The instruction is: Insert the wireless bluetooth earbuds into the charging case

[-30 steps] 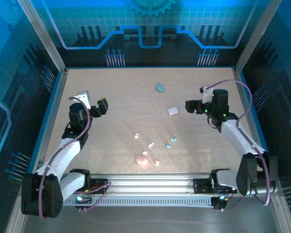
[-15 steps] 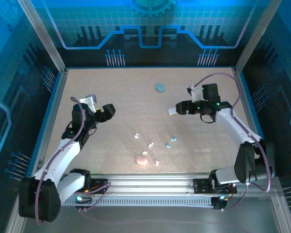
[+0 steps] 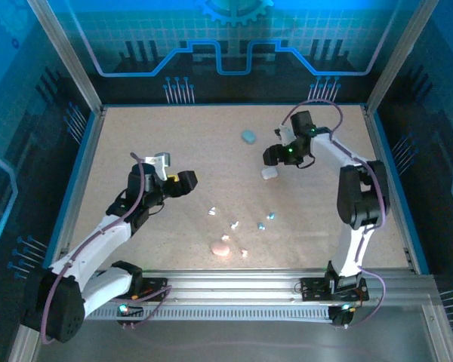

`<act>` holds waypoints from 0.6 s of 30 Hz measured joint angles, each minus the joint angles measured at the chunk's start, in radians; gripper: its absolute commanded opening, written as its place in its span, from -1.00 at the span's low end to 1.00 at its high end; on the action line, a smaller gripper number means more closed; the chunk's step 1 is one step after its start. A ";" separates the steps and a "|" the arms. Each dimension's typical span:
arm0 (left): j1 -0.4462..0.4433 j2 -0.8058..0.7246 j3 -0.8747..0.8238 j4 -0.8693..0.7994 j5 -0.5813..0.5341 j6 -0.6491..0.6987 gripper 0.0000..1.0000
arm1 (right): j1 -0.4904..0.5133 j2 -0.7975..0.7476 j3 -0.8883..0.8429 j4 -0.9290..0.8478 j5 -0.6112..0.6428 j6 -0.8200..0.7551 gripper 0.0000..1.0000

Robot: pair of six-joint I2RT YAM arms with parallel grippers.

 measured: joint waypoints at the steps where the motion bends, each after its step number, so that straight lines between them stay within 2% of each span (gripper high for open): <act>1: 0.000 -0.005 0.000 0.000 0.000 0.000 0.75 | 0.000 0.029 0.031 -0.013 0.003 0.000 0.43; 10: -0.001 -0.024 0.000 -0.008 -0.009 0.001 0.76 | 0.000 0.230 0.260 -0.108 -0.040 -0.023 0.40; 18: -0.001 -0.020 0.000 -0.008 -0.011 0.001 0.77 | 0.000 0.327 0.315 -0.175 -0.093 -0.051 0.35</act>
